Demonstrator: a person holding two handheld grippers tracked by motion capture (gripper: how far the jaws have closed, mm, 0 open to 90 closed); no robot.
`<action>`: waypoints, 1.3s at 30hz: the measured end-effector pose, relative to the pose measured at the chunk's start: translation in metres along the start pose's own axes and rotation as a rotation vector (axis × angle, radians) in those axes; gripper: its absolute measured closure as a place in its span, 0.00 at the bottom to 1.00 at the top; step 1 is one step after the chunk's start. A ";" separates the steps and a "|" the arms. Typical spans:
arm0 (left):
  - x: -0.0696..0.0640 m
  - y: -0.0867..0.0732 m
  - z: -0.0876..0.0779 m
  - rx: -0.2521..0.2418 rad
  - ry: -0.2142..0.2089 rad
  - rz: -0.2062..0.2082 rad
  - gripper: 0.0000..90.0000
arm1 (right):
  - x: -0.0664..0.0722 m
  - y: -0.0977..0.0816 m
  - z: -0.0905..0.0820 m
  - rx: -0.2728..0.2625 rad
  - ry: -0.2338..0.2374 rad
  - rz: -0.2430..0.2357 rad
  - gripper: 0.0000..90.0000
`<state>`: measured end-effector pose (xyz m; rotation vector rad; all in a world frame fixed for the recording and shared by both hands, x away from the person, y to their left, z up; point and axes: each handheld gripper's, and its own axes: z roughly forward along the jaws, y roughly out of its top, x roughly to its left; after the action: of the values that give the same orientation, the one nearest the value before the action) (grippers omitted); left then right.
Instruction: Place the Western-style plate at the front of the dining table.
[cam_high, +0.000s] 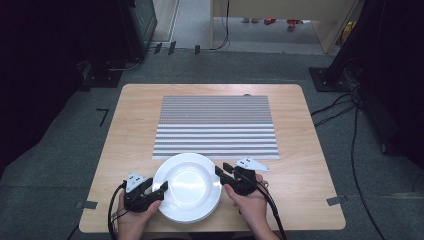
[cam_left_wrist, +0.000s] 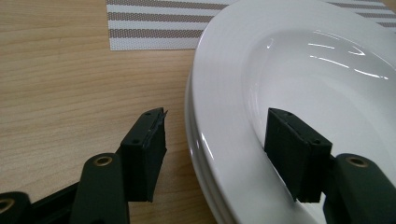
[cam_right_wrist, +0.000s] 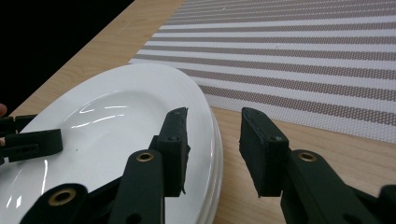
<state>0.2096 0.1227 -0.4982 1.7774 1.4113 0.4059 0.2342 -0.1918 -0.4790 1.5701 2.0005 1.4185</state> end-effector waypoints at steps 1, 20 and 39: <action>0.000 0.000 0.000 0.000 0.000 0.002 0.45 | -0.001 -0.001 0.000 0.003 0.008 0.005 0.72; -0.002 -0.001 0.000 -0.011 -0.020 0.015 0.55 | -0.007 -0.017 0.004 0.013 0.076 0.094 0.80; 0.001 -0.003 0.000 -0.035 -0.035 0.008 0.56 | -0.006 -0.020 0.001 -0.034 0.122 0.163 0.73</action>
<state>0.2081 0.1235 -0.5008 1.7547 1.3656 0.3998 0.2252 -0.1952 -0.4972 1.7047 1.9401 1.6372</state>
